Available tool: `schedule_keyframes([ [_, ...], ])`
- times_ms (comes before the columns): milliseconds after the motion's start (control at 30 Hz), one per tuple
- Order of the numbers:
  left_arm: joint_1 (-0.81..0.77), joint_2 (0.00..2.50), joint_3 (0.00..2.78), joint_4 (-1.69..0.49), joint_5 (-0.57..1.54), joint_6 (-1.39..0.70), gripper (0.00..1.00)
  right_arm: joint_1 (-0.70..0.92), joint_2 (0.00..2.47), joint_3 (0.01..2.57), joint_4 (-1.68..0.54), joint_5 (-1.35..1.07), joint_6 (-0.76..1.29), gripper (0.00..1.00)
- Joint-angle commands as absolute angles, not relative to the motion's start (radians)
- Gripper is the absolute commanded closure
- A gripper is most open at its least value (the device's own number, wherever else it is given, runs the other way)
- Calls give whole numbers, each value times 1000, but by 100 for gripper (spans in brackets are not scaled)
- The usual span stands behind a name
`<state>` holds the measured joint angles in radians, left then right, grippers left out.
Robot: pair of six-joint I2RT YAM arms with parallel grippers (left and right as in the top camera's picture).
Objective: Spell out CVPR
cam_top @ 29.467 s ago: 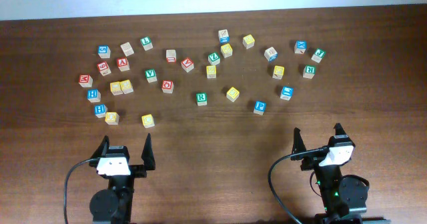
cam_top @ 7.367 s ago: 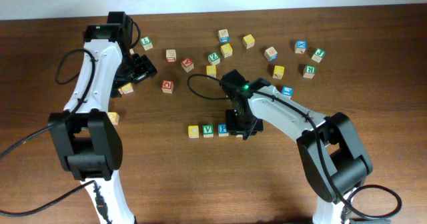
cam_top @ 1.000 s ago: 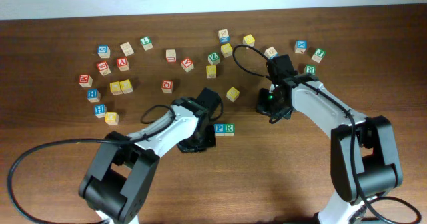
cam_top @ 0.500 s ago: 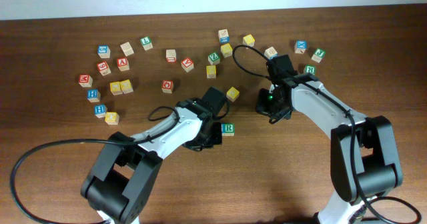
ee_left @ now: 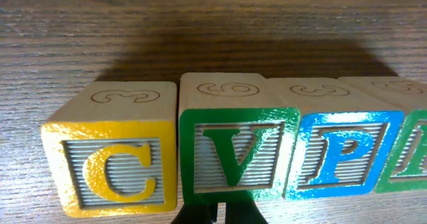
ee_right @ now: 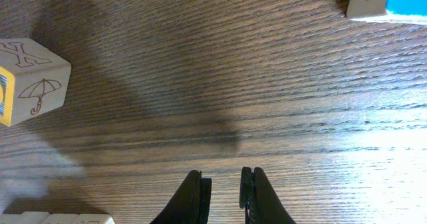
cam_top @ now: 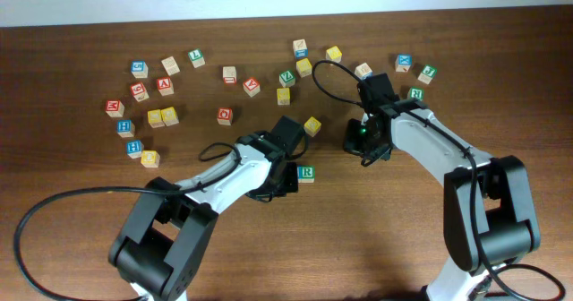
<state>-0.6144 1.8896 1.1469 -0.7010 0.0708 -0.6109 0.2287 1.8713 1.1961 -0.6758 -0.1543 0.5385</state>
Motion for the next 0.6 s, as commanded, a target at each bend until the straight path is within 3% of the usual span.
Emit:
schedule_keyframes([
  [0,-617,1899,1142,-697,67,-614,100,229,1872,1194,-677,-145,532,89],
  [333,-604,1790,1231,-851,85,-614,100,229,1872,1194,-697,-146,532,89],
  [567,-350,1704,1231,-891,-1,-590,100,232,1872,1194,-717,-163,532,89],
])
